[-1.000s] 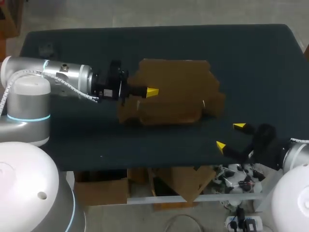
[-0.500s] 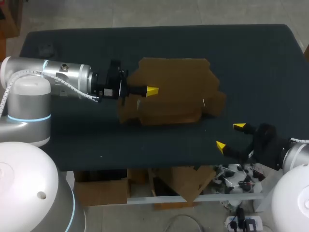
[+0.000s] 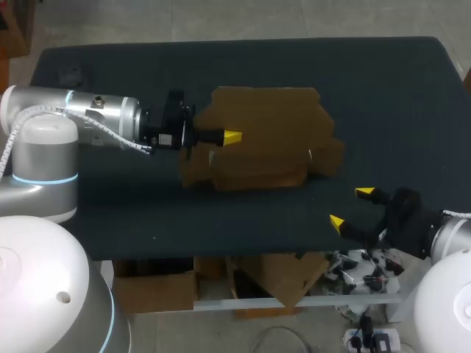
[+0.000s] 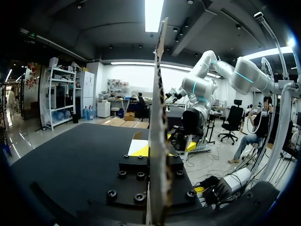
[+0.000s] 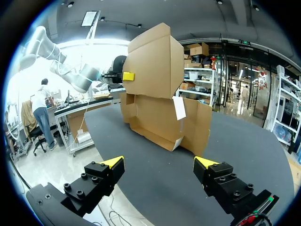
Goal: Assemble the packaging by folding the flat box into shape, placing the metal phone stand inside, and closing the box properly
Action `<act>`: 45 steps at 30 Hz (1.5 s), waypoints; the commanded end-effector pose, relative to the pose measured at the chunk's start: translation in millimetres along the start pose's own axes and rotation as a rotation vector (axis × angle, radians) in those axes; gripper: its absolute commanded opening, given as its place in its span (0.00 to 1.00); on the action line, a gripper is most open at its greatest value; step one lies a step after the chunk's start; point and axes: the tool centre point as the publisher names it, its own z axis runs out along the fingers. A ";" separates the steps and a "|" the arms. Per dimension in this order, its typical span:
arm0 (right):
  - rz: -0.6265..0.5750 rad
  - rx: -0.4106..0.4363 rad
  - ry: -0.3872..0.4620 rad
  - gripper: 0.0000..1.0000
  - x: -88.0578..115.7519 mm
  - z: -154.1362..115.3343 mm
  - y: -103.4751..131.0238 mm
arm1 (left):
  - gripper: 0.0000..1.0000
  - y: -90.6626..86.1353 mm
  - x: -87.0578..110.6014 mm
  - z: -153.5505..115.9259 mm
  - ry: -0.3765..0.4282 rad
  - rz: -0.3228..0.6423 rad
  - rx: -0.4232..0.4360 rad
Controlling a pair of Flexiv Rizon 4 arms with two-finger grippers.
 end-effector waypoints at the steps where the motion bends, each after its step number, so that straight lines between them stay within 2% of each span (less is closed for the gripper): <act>1: 0.000 -0.003 0.000 1.00 0.3 -0.3 -0.9 | 0.00 4.5 -1.0 0.7 0.001 -0.001 0.000; 33: 0.000 -0.003 0.000 1.00 0.3 -0.3 -0.9 | 0.00 4.8 -1.1 0.2 0.002 -0.003 0.000; 45: -0.027 -0.011 0.052 1.00 -31.9 -8.6 -5.5 | 0.00 4.8 -1.1 0.2 0.002 -0.003 0.000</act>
